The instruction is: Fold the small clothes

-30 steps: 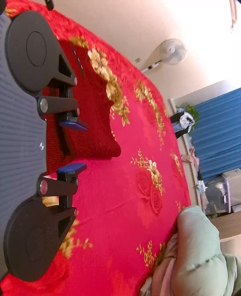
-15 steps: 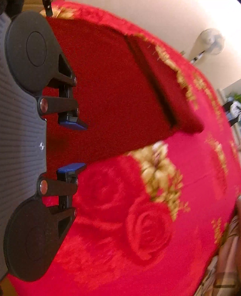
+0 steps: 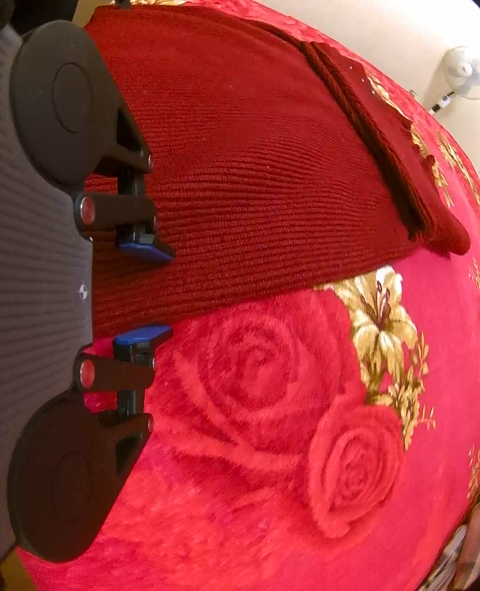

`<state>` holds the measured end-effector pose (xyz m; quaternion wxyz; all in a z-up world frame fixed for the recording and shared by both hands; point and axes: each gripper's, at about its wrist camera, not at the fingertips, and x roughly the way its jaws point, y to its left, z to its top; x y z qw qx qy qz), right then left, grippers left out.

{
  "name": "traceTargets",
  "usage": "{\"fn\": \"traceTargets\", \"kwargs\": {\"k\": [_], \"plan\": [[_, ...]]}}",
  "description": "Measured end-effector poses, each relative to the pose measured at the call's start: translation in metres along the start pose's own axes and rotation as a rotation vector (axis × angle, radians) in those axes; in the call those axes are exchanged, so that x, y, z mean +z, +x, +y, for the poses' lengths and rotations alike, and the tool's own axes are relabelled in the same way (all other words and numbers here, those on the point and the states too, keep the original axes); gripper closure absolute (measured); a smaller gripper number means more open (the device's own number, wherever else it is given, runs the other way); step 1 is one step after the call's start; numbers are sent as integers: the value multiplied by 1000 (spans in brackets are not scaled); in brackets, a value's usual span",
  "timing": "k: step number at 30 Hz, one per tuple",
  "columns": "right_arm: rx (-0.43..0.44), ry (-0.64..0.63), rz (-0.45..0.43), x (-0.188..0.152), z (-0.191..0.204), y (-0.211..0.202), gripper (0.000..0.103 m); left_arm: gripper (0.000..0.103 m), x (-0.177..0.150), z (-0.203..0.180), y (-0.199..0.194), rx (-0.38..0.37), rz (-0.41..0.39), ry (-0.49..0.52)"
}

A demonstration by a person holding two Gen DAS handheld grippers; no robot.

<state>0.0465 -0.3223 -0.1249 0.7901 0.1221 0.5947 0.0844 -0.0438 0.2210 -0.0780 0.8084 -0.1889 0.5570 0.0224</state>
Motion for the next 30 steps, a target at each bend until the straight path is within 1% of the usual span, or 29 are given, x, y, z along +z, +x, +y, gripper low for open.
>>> {"fn": "traceTargets", "kwargs": {"k": [2,4,5,6,7,8,9,10,11,12,13,14,15,17,18,19,23,25,26,27,28,30], "plan": [[-1,-16,-3,2,2,2,63,57,0,-3,1,9,-4,14],[3,-21,-7,4,3,4,72,59,0,-7,2,18,-11,41],[9,-22,-9,4,3,3,74,77,0,-10,1,15,-21,64],[16,-22,-11,4,4,3,81,90,-1,-12,-1,1,-30,85],[26,-23,-15,5,5,1,90,91,-1,-15,-5,-3,-46,109],[37,-22,-25,5,5,-3,91,91,-2,-19,-11,0,-71,136],[67,-10,-35,6,4,-7,92,91,-3,-21,-18,-6,-100,156],[121,22,-52,6,1,-15,92,91,-4,-22,-25,-32,-126,158],[167,44,-70,7,-1,-21,92,91,-4,-20,-33,-78,-149,143],[196,54,-85,7,-2,-27,92,90,-4,-18,-37,-110,-156,124],[203,61,-85,7,-4,-28,92,90,-5,-16,-35,-128,-142,102],[194,68,-69,7,-5,-24,92,89,-4,-14,-29,-129,-112,84],[165,68,-41,5,-5,-18,91,87,-4,-13,-23,-120,-78,72],[51,24,13,3,-3,-6,86,80,-5,-10,-7,-90,7,55],[29,9,19,3,-2,-3,84,79,-6,-10,-1,-78,39,51],[27,5,18,3,-1,-4,84,77,-6,-9,1,-75,43,49],[19,-32,20,0,6,-1,79,77,-5,-6,1,-85,35,30],[19,-55,19,1,9,0,80,78,-4,-6,2,-85,31,37],[23,-58,16,0,9,0,81,80,-4,-8,1,-80,26,50],[33,-53,15,1,8,0,88,87,-4,-9,1,-78,21,65],[42,-49,12,1,7,0,90,87,-6,-13,0,-79,11,84],[63,-53,-1,2,7,-5,91,89,-7,-18,-5,-75,-21,122]]}}
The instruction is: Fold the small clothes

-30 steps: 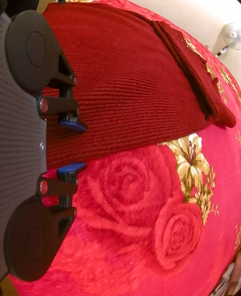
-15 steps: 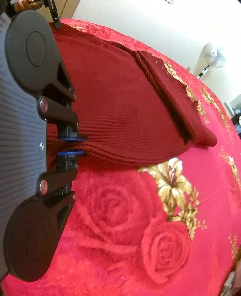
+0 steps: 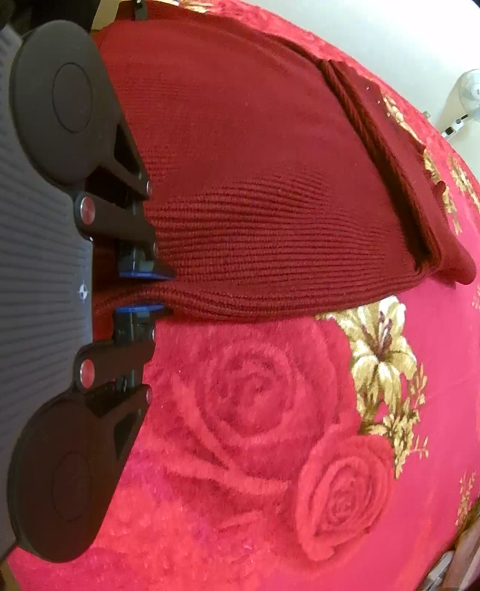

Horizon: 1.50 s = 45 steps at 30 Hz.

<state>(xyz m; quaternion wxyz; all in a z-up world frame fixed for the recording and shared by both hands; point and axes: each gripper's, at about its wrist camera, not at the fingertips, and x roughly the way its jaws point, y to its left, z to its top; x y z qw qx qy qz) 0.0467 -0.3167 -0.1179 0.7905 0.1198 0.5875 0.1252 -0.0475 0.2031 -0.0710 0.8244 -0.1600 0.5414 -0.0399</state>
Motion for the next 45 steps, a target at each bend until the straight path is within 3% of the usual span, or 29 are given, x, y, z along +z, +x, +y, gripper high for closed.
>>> {"fn": "traceTargets", "kwargs": {"k": [3,11,19,26,30,34,38,43,45], "plan": [[65,2,-37,1,3,-12,92,90,2,-8,-13,1,-48,37],[302,59,-244,13,3,-88,93,92,13,-38,-90,-121,-241,115],[395,34,-387,13,17,-150,95,93,25,-58,-162,-196,-393,177],[447,24,-509,-25,17,-226,95,93,-4,-55,-253,-293,-413,220],[484,60,-579,-43,6,-261,95,93,-4,-32,-283,-345,-456,134],[463,106,-565,-15,-3,-239,95,92,32,-13,-251,-323,-462,51],[430,211,-476,60,-20,-165,96,92,105,6,-167,-273,-405,-36],[213,304,-299,147,-37,-48,94,88,185,46,-48,-141,-270,-180],[129,349,-305,152,-44,-27,93,76,186,58,-30,-112,-289,-191]]}}
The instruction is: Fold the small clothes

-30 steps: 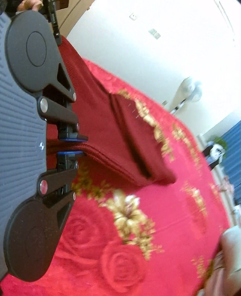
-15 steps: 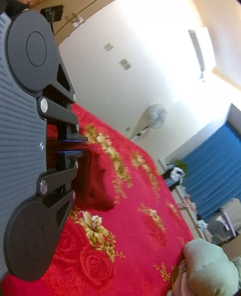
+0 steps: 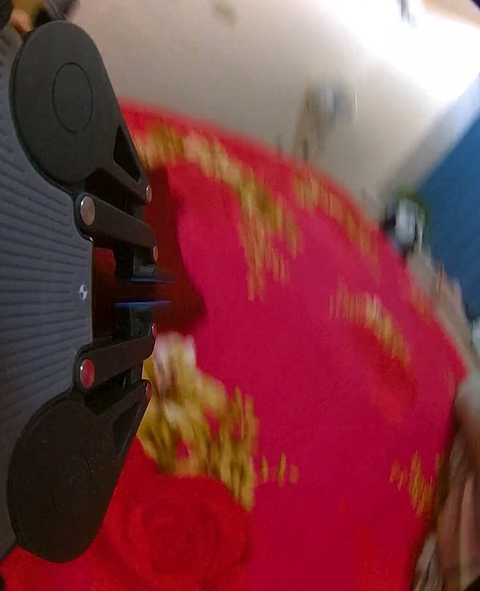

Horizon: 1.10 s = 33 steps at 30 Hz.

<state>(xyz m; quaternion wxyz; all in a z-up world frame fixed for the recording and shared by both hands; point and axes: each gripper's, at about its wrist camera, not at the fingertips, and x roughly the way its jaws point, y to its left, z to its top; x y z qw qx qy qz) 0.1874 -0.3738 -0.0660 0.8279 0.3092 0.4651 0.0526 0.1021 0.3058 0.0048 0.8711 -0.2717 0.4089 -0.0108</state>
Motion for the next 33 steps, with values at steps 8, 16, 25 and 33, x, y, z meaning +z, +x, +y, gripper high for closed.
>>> {"fn": "traceTargets", "kwargs": {"k": [8,16,25,33], "plan": [[65,-28,37,-6,-13,19,86,58,-2,25,11,43,60,-19],[26,-51,139,-11,0,60,71,43,-6,6,55,74,113,35],[32,-27,168,-11,-2,85,42,42,-9,2,89,96,158,22],[33,-135,142,-14,21,82,79,90,-5,-13,79,107,93,125]]}}
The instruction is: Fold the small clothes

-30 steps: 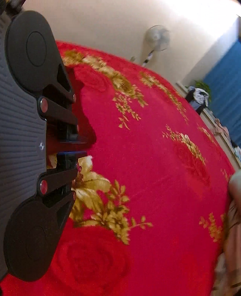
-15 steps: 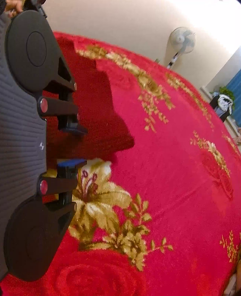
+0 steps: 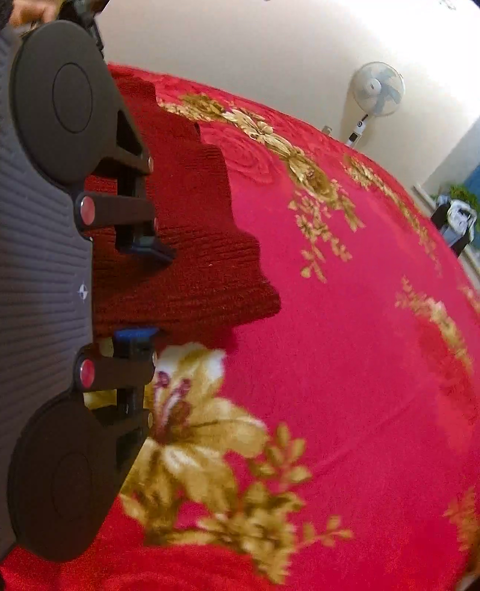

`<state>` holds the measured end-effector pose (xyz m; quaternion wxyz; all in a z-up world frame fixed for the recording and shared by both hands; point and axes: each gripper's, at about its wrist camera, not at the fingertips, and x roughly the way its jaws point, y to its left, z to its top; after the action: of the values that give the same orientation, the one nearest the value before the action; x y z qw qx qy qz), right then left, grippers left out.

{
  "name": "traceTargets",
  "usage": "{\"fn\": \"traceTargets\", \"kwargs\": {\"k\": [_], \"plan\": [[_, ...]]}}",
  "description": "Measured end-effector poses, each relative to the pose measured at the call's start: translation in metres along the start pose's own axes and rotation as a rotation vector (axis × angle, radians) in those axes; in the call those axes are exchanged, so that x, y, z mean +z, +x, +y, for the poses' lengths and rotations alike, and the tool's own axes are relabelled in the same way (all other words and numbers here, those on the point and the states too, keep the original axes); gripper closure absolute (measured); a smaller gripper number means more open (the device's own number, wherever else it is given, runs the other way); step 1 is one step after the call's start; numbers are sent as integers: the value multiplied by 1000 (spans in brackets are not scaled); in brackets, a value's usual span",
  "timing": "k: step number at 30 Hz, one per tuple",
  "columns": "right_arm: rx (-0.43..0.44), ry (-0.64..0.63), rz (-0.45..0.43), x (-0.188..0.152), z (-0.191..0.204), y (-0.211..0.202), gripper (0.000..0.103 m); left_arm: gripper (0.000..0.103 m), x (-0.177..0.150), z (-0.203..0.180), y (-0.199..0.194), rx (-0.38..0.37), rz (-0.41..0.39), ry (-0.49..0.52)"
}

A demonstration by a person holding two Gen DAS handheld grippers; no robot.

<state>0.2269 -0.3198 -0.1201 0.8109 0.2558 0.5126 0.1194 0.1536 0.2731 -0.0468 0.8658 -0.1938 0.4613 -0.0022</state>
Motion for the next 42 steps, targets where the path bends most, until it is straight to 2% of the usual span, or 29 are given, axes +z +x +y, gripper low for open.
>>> {"fn": "traceTargets", "kwargs": {"k": [1,6,7,9,11,13,14,15,16,17,18,20,22,24,26,27,28,30,32,35,37,42], "plan": [[-14,-20,-13,1,4,-4,88,90,1,-4,-5,11,-22,27],[11,-42,-200,10,21,-41,92,91,9,-14,-39,-29,-201,58],[9,-59,-241,11,25,-47,93,91,11,-17,-41,-33,-224,67],[-23,-66,-266,13,27,-45,92,90,11,-20,-36,-11,-236,84],[-51,-65,-216,14,24,-30,92,86,10,-18,-18,49,-163,81],[-101,-93,-120,11,23,-11,88,85,5,-14,1,92,-24,82],[-155,-118,-102,9,24,-6,87,84,3,-15,4,116,9,95],[-179,-132,-103,7,26,-6,85,82,1,-16,1,121,10,103],[-174,-127,-109,7,25,-10,85,78,0,-16,-6,100,0,101],[-154,-109,-112,7,22,-16,85,64,-1,-17,-15,62,-13,93],[-127,-89,-118,6,19,-25,85,55,-2,-16,-23,25,-18,89],[-78,-85,-116,1,17,-40,79,54,-10,-17,-34,-57,2,118],[-46,-120,-103,-9,19,-52,72,54,-23,-27,-41,-99,33,209],[-15,-154,-57,-19,19,-55,72,54,-40,-40,-38,-134,90,334],[-25,-206,18,-36,20,-53,72,53,-61,-48,-24,-70,176,454],[-52,-244,49,-45,21,-49,72,49,-71,-50,-17,-29,206,501],[-80,-288,70,-55,21,-48,71,49,-76,-52,-14,-15,211,532],[-120,-334,76,-65,22,-54,65,49,-79,-58,-21,1,166,558],[-155,-313,44,-66,23,-70,65,49,-79,-65,-34,38,94,538],[-164,-256,-77,-65,31,-107,64,48,-80,-76,-59,101,-49,497],[-143,-247,-149,-66,43,-129,64,47,-83,-82,-72,115,-105,466],[-135,-349,-302,-83,80,-155,65,47,-95,-92,-84,145,-106,405]]}}
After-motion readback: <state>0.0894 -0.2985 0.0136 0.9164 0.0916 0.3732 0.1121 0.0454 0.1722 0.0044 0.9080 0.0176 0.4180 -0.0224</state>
